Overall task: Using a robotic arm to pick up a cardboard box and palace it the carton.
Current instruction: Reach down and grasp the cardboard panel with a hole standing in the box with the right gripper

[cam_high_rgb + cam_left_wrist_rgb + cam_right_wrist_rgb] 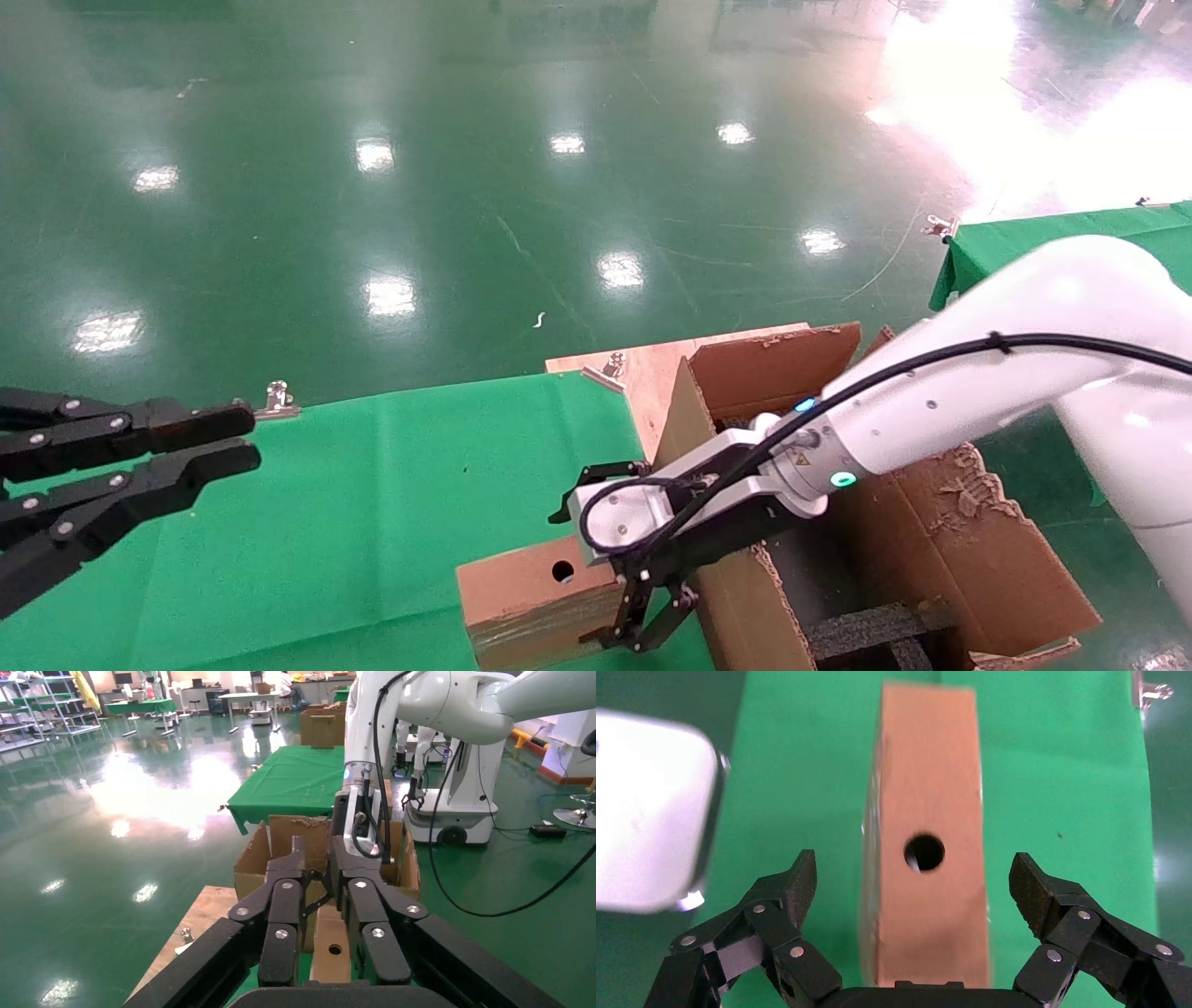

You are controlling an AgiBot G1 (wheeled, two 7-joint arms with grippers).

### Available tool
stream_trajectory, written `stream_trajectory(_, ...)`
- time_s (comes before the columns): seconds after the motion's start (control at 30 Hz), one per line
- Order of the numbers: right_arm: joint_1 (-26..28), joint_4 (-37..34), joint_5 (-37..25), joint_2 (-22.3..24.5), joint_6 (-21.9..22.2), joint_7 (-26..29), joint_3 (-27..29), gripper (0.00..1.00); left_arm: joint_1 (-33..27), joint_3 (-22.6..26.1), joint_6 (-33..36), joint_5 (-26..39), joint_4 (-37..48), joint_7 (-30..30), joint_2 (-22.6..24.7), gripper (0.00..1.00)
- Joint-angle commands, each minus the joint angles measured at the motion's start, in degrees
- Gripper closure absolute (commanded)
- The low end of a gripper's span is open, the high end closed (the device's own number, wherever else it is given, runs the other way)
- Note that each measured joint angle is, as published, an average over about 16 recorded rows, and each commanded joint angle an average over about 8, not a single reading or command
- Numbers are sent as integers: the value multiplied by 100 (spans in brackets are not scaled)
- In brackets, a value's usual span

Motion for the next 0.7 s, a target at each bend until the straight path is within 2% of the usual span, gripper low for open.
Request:
stream_trajectory(0.03, 107, 57, -238, -80, -21, -32, -121, 0, 0, 0, 0, 0, 0, 0, 0, 70)
stream_trajectory(0.07, 132, 75, -288, -103, -26, -38, -154, 0, 0, 0, 0, 0, 0, 0, 0, 57)
stream_trajectory(0.1, 151, 86, -323, -122, -30, -40, -180, 8, 0, 0, 0, 0, 0, 0, 0, 45)
stream_trajectory(0.2, 197, 97, -414, -182, -40, -40, -261, 43, 1, 0, -1, 0, 1, 0, 0, 7)
stream_trajectory(0.23, 207, 97, -434, -196, -43, -39, -280, 55, 1, 0, -1, 0, 1, 0, 0, 0)
stream_trajectory(0.33, 226, 93, -471, -223, -48, -39, -315, 93, 1, -1, -1, 0, 1, 0, -1, 0)
stream_trajectory(0.37, 232, 92, -482, -231, -50, -38, -326, 98, 1, -1, -2, 0, 2, 0, -1, 0)
stream_trajectory(0.4, 232, 92, -478, -231, -50, -38, -325, 100, 1, -1, -2, 0, 2, 0, -1, 0)
stream_trajectory(0.7, 212, 95, -433, -200, -47, -38, -286, 100, 1, -1, -2, 0, 2, 0, -1, 0)
